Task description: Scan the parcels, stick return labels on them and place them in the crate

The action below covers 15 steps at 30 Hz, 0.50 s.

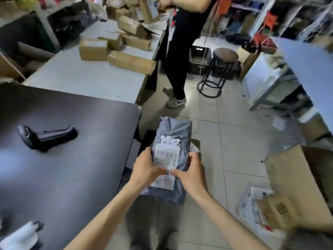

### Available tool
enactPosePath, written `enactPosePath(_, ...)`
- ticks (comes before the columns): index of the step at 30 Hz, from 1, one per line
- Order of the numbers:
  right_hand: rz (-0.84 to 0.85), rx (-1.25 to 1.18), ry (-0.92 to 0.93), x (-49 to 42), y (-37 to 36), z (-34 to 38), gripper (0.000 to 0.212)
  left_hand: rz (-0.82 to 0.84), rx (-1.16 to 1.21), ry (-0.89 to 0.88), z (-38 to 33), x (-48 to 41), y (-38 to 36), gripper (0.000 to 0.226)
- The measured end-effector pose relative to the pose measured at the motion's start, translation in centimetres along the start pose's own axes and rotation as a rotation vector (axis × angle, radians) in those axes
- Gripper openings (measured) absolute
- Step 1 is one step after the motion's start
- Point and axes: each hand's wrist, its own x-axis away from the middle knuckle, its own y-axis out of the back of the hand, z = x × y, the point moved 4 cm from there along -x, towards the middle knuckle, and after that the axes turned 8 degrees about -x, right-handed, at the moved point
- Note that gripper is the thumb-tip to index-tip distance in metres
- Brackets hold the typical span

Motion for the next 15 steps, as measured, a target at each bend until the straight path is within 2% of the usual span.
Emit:
enactPosePath(8, -0.037, 0.002, -0.064, -5.5, 6.7, -4.6, 0.046, 0.087, -0.026, -0.02, -3.8, -4.9, -7.7, 0.049)
enactPosePath(15, -0.04, 0.093, -0.146, -14.5, 7.3, -6.2, 0.041, 0.145, -0.034, 0.018, -5.4, -13.4, -11.4, 0.056)
